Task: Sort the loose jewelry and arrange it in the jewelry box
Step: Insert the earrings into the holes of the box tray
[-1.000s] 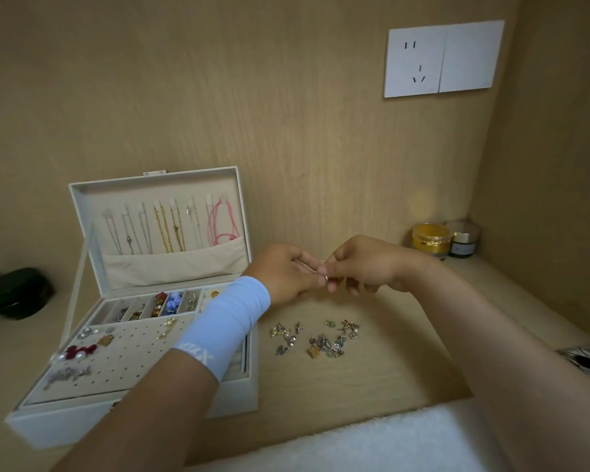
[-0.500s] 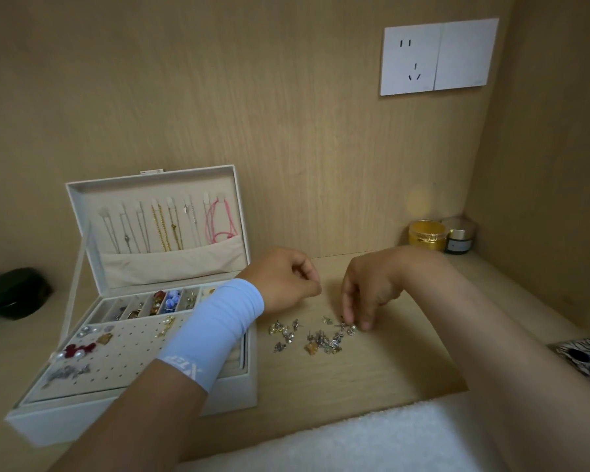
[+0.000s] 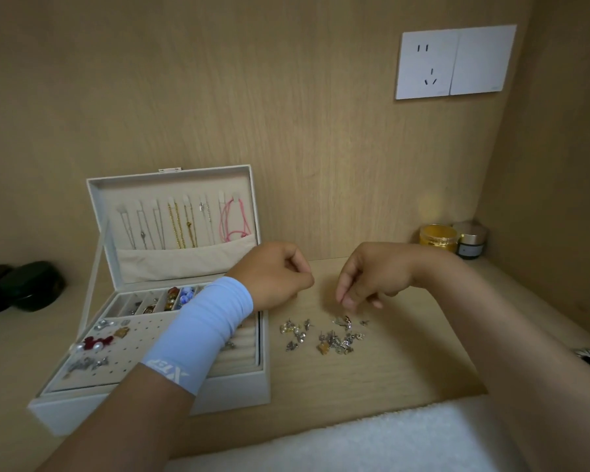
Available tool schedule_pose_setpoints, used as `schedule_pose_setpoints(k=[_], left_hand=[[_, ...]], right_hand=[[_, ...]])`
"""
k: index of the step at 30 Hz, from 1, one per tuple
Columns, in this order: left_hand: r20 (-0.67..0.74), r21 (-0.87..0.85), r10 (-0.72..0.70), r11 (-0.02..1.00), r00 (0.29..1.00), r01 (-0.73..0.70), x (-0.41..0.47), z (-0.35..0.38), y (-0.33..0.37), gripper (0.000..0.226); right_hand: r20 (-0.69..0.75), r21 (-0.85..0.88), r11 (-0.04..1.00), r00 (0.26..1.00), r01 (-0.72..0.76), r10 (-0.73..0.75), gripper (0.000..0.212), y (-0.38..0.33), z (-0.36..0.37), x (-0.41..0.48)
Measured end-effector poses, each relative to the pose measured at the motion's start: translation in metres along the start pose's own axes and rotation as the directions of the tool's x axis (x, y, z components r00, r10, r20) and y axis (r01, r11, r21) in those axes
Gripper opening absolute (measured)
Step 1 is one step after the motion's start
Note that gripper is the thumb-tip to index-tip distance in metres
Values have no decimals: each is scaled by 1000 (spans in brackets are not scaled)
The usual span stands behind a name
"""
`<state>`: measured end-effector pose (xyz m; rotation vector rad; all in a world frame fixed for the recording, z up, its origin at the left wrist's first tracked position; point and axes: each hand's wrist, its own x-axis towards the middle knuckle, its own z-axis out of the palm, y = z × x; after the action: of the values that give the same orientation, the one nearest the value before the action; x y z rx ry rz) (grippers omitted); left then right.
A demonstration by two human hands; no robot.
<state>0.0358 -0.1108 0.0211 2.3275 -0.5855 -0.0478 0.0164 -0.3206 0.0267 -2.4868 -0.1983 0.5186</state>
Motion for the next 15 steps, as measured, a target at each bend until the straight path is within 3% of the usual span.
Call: schedule_pose_setpoints(k=[5,10,15], left_hand=[[-83,-103,47,993,995,-55,-24,-36,-8,7],[-140,-146,54,987,989,-74,-61,-79,-42,8],[-176,-196,15,979,984,-50,-84,-97,-74,8]], right_hand=[[-101,181,970,985,159,-143,12,-28,9,-3],[-291,253,905,919,342,-266,10,-76,29,-10],[-280,225,891,902,394,-329,9,-118,59,-8]])
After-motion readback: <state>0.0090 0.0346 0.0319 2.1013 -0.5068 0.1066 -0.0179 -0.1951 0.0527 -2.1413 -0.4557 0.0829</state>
